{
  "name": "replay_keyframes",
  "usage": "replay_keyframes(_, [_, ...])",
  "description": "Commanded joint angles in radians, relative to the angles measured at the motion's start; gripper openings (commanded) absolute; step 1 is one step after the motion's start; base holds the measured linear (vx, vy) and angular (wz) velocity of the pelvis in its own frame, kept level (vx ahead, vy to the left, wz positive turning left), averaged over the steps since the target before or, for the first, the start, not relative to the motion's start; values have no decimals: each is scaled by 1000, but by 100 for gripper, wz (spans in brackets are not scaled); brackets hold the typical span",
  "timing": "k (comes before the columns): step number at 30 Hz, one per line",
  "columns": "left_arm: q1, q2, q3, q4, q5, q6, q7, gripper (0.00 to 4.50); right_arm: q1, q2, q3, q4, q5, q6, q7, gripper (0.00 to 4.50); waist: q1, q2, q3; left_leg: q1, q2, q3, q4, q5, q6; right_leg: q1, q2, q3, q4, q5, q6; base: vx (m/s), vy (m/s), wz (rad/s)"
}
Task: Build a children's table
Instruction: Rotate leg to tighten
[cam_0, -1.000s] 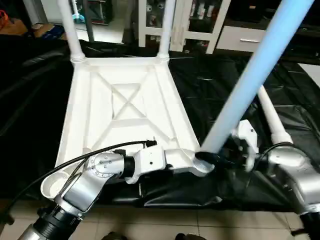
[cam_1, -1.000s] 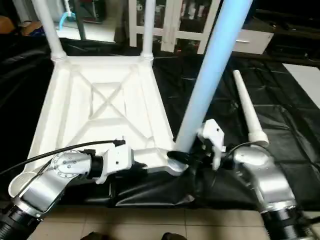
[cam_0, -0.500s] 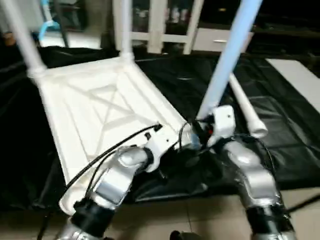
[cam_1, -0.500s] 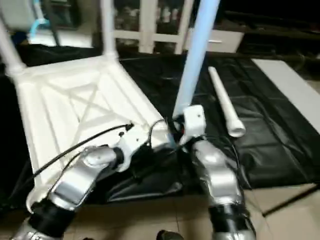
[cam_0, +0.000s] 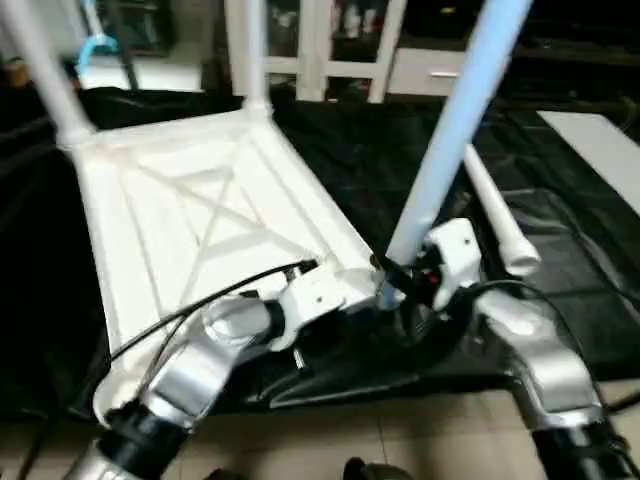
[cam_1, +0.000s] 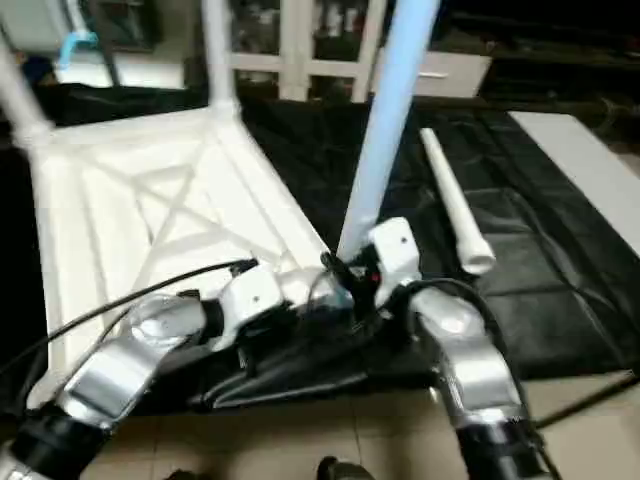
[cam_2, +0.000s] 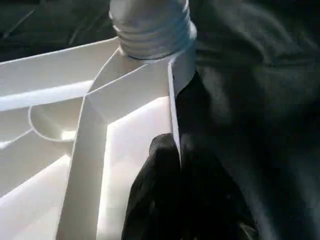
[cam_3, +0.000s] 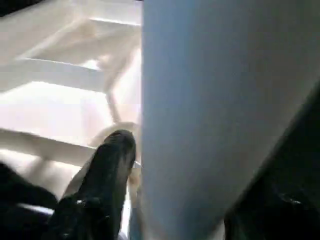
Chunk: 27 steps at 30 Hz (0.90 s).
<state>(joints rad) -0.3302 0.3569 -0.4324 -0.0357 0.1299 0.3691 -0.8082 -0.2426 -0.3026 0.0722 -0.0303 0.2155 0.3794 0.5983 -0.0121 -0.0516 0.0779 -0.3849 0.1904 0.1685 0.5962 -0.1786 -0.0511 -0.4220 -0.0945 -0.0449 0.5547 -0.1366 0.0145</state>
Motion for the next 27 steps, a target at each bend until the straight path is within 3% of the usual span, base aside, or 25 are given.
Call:
replay_keyframes(1, [4, 14, -32, -37, -19, -64, -57, 0, 20, -58, -28, -43, 59, -5, 116, 312, 9, 3, -57, 36, 32, 2, -89, -423, -2, 16, -30, 29, -64, -393, -147, 37, -30, 21])
replay_keyframes(3, [8, 29, -35, -38, -28, -98, -76, 0, 34, -99, -42, -43, 77, -20, 181, 328, 24, 6, -57, 39, 36, 11, -87, -401, 5, 14, -26, 38, -56, -364, -157, 40, -26, 21])
replay_keyframes(5, [14, 32, -31, -44, -53, -114, -95, 0, 43, -152, -53, -22, 89, -38, 253, 328, 32, 5, -61, 31, 38, 13, -87, -335, 10, 24, -24, 39, -43, -286, -174, 0, 0, 0])
replay_keyframes(7, [18, 36, -31, -48, -75, -138, -117, 0, 43, -191, -53, 1, 102, -43, 301, 328, 37, 7, -61, 29, 37, 15, -86, -310, 17, 25, -24, 41, -39, -263, -180, 0, 0, 0])
replay_keyframes(9, [21, 43, -35, -52, -85, -152, -136, 0, 38, -222, -43, 25, 105, -50, 348, 328, 43, -3, -65, 27, 34, 22, -78, -275, 38, 28, -21, 48, -31, -239, -190, 0, 0, 0])
replay_keyframes(13, [25, 46, -33, -48, -84, -166, -141, 0, 36, -243, -35, 41, 115, -46, 388, 328, 46, -2, -69, 20, 34, 24, -73, -195, 71, 35, -22, 48, -21, -170, -210, 0, 0, 0])
replay_keyframes(20, [29, 54, -29, -44, -94, -182, -153, 0, 22, -245, -39, 91, 161, -66, 474, 283, 47, -7, -63, 21, 36, 21, -77, -269, 53, 30, -25, 48, -35, -315, -178, 0, 0, 0])
replay_keyframes(27, [31, 56, -31, -45, -99, -186, -161, 0, 0, -239, -41, 133, 167, -91, 526, 215, 48, -7, -65, 19, 35, 22, -76, -246, 55, 30, -24, 48, -32, -294, -180, 0, 0, 0])
